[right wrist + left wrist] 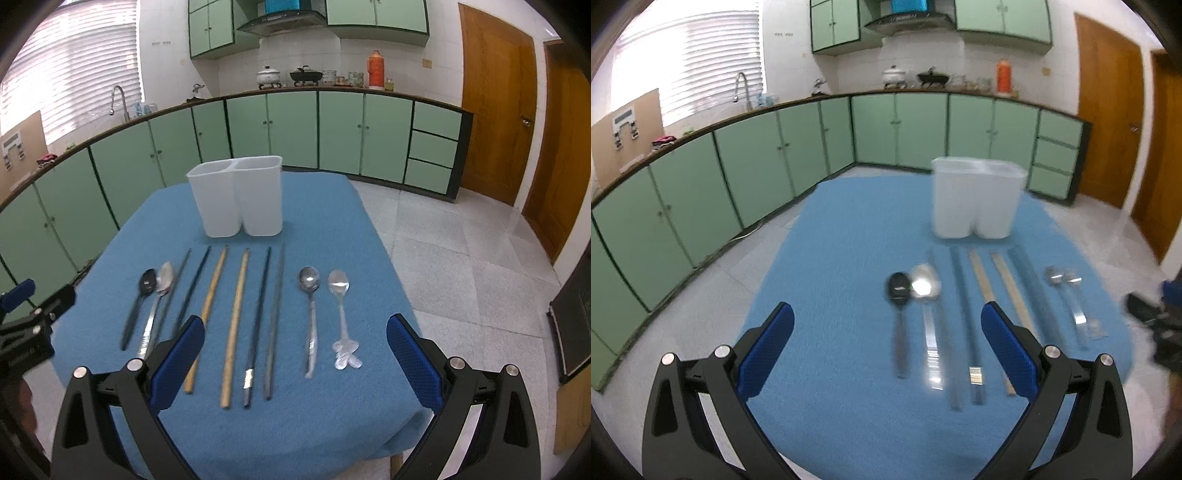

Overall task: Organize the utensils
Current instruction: 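Move the left tool to the black ladle while the right tool moves to the bunny-handle spoon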

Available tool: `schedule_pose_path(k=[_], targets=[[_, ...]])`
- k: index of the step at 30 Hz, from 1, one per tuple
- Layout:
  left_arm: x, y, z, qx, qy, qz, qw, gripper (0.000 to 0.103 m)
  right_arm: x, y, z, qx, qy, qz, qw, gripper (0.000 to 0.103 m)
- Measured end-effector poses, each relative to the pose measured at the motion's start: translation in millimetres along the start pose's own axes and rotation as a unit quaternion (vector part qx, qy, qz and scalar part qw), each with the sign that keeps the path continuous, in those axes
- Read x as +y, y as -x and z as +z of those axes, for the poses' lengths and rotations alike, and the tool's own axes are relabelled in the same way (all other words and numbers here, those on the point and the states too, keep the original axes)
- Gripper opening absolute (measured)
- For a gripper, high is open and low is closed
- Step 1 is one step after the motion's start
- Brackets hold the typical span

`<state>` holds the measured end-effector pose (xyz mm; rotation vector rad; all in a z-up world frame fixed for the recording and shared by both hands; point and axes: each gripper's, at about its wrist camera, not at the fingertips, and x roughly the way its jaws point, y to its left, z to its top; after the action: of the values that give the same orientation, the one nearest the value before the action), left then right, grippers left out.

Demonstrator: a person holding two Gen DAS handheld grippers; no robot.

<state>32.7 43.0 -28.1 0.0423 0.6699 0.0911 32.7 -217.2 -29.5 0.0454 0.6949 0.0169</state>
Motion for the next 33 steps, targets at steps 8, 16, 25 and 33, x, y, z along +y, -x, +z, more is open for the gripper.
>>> schedule_pose_path(k=[8, 16, 25, 33], targets=[[24, -75, 7, 0.074, 0.011, 0.016, 0.9971, 0.098, -23, -45, 1, 0.028, -0.017, -0.021, 0.999, 0.097], [14, -125, 20, 0.107, 0.020, -0.010, 0.9940, 0.098, -30, -71, 2, 0.036, -0.021, -0.034, 0.999, 0.094], [8, -165, 23, 0.137, 0.018, -0.023, 0.9901, 0.078, -29, -94, 5, 0.054, -0.015, -0.034, 0.998, 0.084], [5, -175, 22, 0.146, 0.019, -0.044, 0.9882, 0.076, -28, -108, 5, 0.064, -0.012, -0.036, 0.997, 0.084]])
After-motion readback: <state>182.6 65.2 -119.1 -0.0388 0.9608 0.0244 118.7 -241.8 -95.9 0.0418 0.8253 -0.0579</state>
